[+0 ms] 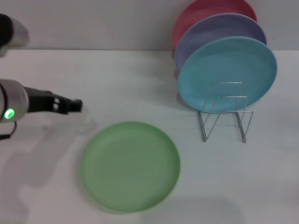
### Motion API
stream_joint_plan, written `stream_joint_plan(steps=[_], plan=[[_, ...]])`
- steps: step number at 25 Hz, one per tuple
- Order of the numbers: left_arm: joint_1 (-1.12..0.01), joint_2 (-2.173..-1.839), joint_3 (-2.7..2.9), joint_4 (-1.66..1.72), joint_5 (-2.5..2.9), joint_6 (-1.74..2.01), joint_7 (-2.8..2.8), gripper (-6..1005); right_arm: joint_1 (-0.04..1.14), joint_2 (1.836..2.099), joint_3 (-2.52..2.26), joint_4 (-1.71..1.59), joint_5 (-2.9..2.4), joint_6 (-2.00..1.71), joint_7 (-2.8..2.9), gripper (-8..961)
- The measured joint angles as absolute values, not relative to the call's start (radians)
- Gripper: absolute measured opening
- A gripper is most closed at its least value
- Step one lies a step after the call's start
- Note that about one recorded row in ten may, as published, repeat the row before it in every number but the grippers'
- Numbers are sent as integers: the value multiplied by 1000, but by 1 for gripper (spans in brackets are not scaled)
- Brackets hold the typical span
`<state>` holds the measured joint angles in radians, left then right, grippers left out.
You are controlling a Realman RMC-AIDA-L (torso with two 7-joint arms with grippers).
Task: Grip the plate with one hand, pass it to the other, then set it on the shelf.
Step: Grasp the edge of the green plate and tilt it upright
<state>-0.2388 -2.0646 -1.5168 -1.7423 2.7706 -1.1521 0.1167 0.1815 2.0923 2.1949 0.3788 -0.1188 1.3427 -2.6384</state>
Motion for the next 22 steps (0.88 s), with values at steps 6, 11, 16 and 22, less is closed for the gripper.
stream_joint_plan(steps=[6, 11, 16, 22], plan=[[-237, -2066, -1474, -1747, 2746, -1244, 109, 785, 181, 2092, 2195, 379, -122, 1340, -2639, 830], [-237, -2068, -1461, -1711, 2734, -1266, 99, 784, 180, 2092, 2193, 379, -125, 1339, -2642, 830], [-247, -2068, -1460, -1658, 2727, -1273, 96, 783, 180, 2092, 2194, 379, -127, 1339, -2644, 830], [-249, -2067, -1449, -1629, 2704, -1277, 94, 782, 182, 2092, 2194, 379, -128, 1325, -2646, 829]])
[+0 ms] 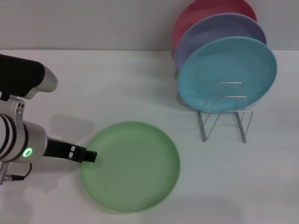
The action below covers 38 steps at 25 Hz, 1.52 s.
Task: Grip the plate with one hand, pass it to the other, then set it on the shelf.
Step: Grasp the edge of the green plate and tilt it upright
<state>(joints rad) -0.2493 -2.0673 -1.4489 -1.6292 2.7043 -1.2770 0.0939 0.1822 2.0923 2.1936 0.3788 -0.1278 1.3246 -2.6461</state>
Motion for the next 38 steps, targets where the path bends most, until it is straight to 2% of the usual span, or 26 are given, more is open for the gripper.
stream_joint_plan(steps=[30, 36, 38], plan=[[-315, -2069, -1434, -1505, 2698, -1277, 90, 778, 187, 2092, 2197, 376, -129, 1323, -2650, 829], [-321, -2069, -1434, -1499, 2698, -1278, 86, 610, 191, 2092, 2199, 376, -129, 1320, -2651, 829], [-324, -2069, -1434, -1499, 2698, -1278, 86, 525, 192, 2092, 2200, 376, -129, 1317, -2652, 828]])
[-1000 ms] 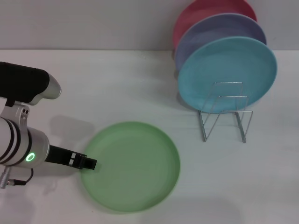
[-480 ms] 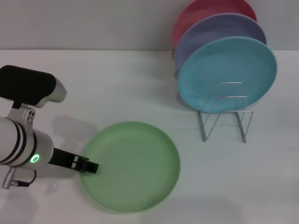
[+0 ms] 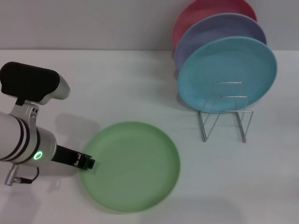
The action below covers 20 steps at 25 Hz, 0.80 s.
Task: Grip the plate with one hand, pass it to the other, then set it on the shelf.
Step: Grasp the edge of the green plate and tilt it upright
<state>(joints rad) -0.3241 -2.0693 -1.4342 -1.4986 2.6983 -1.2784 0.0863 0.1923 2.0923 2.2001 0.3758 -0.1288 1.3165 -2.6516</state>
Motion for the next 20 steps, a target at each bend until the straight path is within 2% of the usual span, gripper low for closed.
stream_joint_plan(steps=[3, 15, 17, 20], plan=[[-329, -2069, -1434, -1496, 2698, -1279, 86, 398, 195, 2092, 2201, 376, -129, 1313, -2652, 828], [-357, -2066, -1433, -1451, 2696, -1276, 92, 292, 196, 2089, 2203, 382, -129, 1318, -2664, 829], [-358, -2066, -1433, -1461, 2698, -1277, 93, 120, 196, 2089, 2203, 383, -129, 1319, -2664, 829], [-357, -2065, -1436, -1472, 2700, -1277, 94, 107, 196, 2089, 2203, 384, -129, 1319, -2665, 829]])
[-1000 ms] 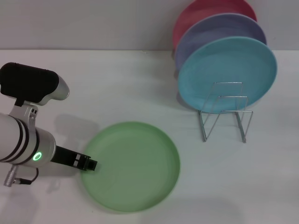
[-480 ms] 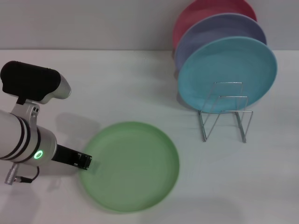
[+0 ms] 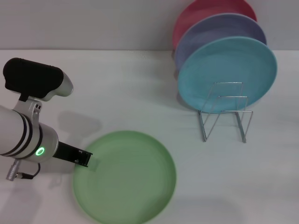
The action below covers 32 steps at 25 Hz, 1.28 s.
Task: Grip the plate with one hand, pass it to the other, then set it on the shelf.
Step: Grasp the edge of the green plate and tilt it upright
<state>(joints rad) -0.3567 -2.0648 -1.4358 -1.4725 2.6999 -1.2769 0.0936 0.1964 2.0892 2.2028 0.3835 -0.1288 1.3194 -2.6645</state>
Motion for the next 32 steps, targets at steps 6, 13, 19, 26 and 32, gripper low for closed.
stream_joint_plan(steps=[6, 13, 19, 26, 32], plan=[[-353, -2065, -1435, -1486, 2700, -1276, 94, 88, 196, 2089, 2202, 384, -129, 1322, -2664, 829], [-327, -2062, -1461, -1579, 2700, -1270, 122, 55, 201, 2088, 2194, 387, -129, 1352, -2659, 830], [-316, -2062, -1489, -1648, 2720, -1266, 138, 42, 227, 2084, 2192, 396, -181, 1419, -2630, 830], [-308, -2061, -1511, -1726, 2751, -1210, 149, 32, 247, 2079, 2175, 686, -506, 1179, -2371, 830], [-304, -2062, -1512, -1752, 2762, -1157, 149, 32, 292, 2068, 2085, 1035, -947, 889, -1886, 829]])
